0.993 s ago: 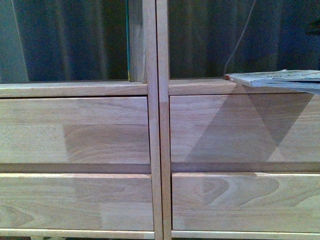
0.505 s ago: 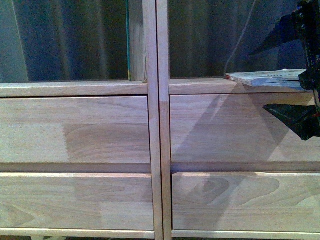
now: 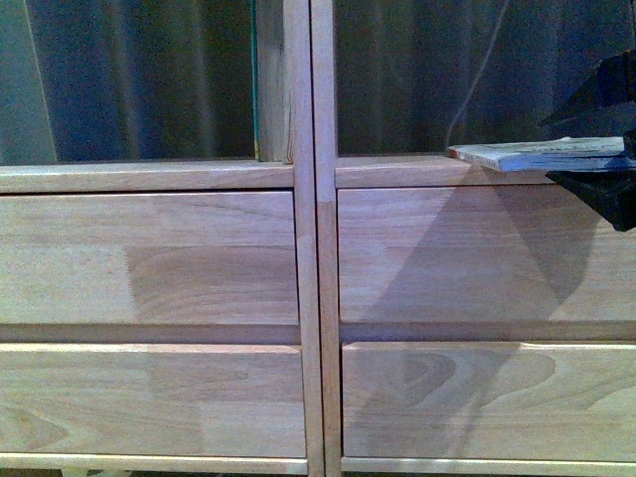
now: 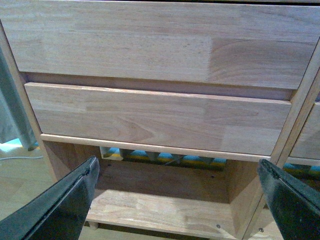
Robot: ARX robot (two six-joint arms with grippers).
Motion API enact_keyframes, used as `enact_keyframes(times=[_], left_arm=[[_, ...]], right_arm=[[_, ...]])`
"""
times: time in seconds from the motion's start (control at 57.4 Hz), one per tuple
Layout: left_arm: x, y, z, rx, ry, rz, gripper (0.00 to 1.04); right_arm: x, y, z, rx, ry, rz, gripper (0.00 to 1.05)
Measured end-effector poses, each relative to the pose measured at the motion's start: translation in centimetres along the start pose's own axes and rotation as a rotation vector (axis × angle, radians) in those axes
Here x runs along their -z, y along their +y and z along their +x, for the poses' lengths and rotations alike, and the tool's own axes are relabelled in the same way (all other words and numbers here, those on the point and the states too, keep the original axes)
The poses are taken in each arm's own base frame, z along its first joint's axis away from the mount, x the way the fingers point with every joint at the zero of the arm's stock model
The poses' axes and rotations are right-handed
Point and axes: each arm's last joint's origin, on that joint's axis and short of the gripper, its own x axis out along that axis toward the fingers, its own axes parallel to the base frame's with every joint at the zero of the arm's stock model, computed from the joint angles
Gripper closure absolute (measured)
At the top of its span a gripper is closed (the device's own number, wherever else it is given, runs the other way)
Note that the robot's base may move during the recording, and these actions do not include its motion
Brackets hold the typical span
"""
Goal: Organize books on shelf
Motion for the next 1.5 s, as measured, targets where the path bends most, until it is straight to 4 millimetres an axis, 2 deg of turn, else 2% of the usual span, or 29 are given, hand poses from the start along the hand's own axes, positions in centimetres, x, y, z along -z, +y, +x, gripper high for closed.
enact_keyframes(times=[0.157, 0.261, 0.366, 0.523, 0.61, 0.732, 0.871, 0.906, 1.01, 1.045, 1.15, 1.254, 1.394, 1.498], left_arm=[[0.0, 0.0, 0.0, 0.0, 0.0, 0.0, 0.07], [0.0, 0.0, 0.0, 0.0, 0.0, 0.0, 0.07], [0.0, 0.0, 0.0, 0.0, 0.0, 0.0, 0.07], [-0.2, 0.0, 0.1, 0.042, -0.019, 0.018, 0.07], [-1.2, 0.8, 0.6, 0.101, -0.084, 0.045, 0.07], [-3.0, 2.2, 1.6, 0.099, -0.118, 0.058, 0.07], [-6.5, 3.5, 4.4, 0.151, -0.168, 0.027, 0.07], [-7.8, 3.9, 5.9, 0.178, -0.17, -0.002, 0.07], [-9.3, 4.3, 8.8, 0.242, -0.138, -0.084, 0.07], [-10.2, 4.1, 10.7, 0.301, -0.118, -0.135, 0.07], [-12.3, 2.8, 14.0, 0.463, -0.091, -0.244, 0.07], [-14.2, 1.1, 16.0, 0.62, -0.089, -0.341, 0.07], [-16.2, -1.3, 17.4, 0.83, -0.116, -0.46, 0.07], [-16.8, -2.8, 17.8, 0.951, -0.134, -0.541, 0.07]], right_arm=[[0.4, 0.4, -0.3, -0.024, 0.006, -0.005, 0.85], [0.6, 0.4, -0.7, -0.048, 0.014, -0.013, 0.97], [0.8, 0.6, -1.6, -0.082, 0.03, -0.025, 0.97], [0.8, 1.1, -4.1, -0.164, 0.058, -0.056, 0.97], [0.6, 1.9, -6.2, -0.241, 0.081, -0.091, 0.97], [0.4, 3.0, -8.5, -0.329, 0.107, -0.148, 0.97], [0.4, 4.8, -10.6, -0.439, 0.144, -0.248, 0.97], [0.5, 5.2, -11.0, -0.471, 0.157, -0.286, 0.97], [0.9, 5.8, -11.2, -0.507, 0.173, -0.338, 0.97], [1.2, 6.2, -11.1, -0.528, 0.176, -0.381, 0.97], [2.2, 7.1, -10.7, -0.57, 0.198, -0.454, 0.97], [3.0, 7.9, -10.2, -0.601, 0.217, -0.508, 0.97], [3.8, 8.5, -9.7, -0.63, 0.237, -0.548, 0.97], [4.3, 8.6, -9.5, -0.642, 0.248, -0.561, 0.97]])
